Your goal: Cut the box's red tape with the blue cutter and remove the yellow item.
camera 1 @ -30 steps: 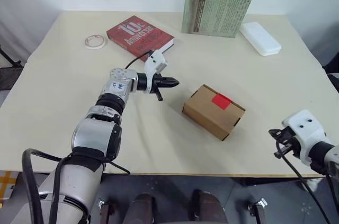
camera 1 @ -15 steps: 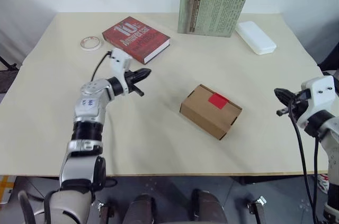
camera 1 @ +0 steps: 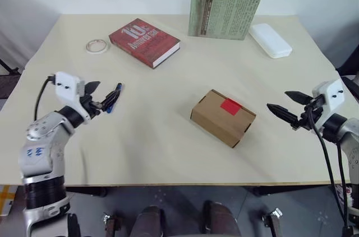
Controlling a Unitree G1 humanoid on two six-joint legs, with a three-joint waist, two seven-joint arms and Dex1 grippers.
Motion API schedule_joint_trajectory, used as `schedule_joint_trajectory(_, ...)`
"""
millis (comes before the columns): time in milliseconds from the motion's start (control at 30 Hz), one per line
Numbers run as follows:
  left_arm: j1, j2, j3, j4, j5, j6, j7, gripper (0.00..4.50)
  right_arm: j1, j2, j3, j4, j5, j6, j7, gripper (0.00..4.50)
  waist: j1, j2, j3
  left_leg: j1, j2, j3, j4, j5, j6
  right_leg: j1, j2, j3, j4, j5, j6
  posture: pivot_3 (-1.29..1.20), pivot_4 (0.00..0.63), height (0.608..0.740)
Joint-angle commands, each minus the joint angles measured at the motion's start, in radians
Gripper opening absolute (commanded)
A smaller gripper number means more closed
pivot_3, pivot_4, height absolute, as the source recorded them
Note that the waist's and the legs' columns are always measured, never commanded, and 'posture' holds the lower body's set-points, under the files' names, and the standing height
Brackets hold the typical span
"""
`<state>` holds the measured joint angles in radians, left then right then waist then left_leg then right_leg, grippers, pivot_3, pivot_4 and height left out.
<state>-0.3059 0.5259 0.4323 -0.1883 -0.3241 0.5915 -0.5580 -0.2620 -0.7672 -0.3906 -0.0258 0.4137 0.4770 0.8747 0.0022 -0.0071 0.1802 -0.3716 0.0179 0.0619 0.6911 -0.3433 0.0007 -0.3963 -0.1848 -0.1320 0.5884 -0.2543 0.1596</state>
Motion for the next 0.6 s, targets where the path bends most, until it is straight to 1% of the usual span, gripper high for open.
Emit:
schedule_joint_trajectory(33,0.061,0.017,0.056,-0.072,-0.042,0.011,0.019,4.49,-0.014,-0.035,-0.028,-0.014,0.043,-0.024,0.042,4.50,-0.001,0.000,0.000,0.001,0.000,0.000,-0.001,0.000,0.000,0.000,0.000,0.000,0.000,0.000,0.000,0.00,0.150,0.740)
schedule_joint_trajectory(133,0.098,0.021,0.096,-0.107,-0.078,0.034,0.042,4.49,0.005,-0.044,-0.051,-0.068,0.101,-0.031,0.100,4.50,0.000,0.000,0.000,0.001,0.001,0.000,-0.001,0.000,0.000,0.000,0.001,0.000,0.000,0.000,0.000,0.00,0.150,0.740)
schedule_joint_trajectory(167,0.107,0.024,0.102,-0.111,-0.090,0.039,0.042,4.49,0.010,-0.047,-0.057,-0.073,0.105,-0.038,0.109,4.50,0.001,0.000,0.000,0.001,0.001,0.000,-0.001,0.000,0.000,0.000,0.001,0.000,0.000,0.000,0.000,0.00,0.150,0.740)
schedule_joint_trajectory(267,0.120,0.041,0.096,-0.102,-0.060,0.031,0.074,4.49,0.020,-0.061,-0.057,-0.066,0.099,-0.055,0.116,4.50,0.002,0.000,0.000,0.000,0.001,0.000,0.000,0.000,0.000,0.000,0.000,0.000,0.000,0.000,0.000,0.00,0.150,0.740)
schedule_joint_trajectory(333,0.113,0.030,0.098,-0.073,-0.083,0.034,0.084,4.49,0.018,-0.060,-0.057,-0.052,0.102,-0.082,0.125,4.50,0.002,0.000,0.000,0.001,0.001,0.000,0.000,-0.001,0.000,0.000,0.001,0.000,0.000,0.000,0.000,0.00,0.150,0.740)
schedule_joint_trajectory(433,0.060,0.004,0.009,0.024,-0.055,-0.009,0.084,4.49,0.010,-0.066,-0.037,-0.061,0.106,-0.101,0.145,4.50,0.005,0.000,0.000,0.001,0.001,0.001,0.000,-0.001,0.000,0.000,0.001,0.000,0.000,0.000,0.000,0.00,0.150,0.740)
schedule_joint_trajectory(600,-0.123,-0.038,-0.101,0.255,0.011,-0.050,0.144,4.49,0.011,-0.050,-0.013,-0.103,0.100,-0.106,0.123,4.50,0.020,0.000,0.000,0.000,0.000,0.001,0.001,0.000,0.000,0.000,0.001,0.000,0.000,0.000,0.000,0.00,0.150,0.740)
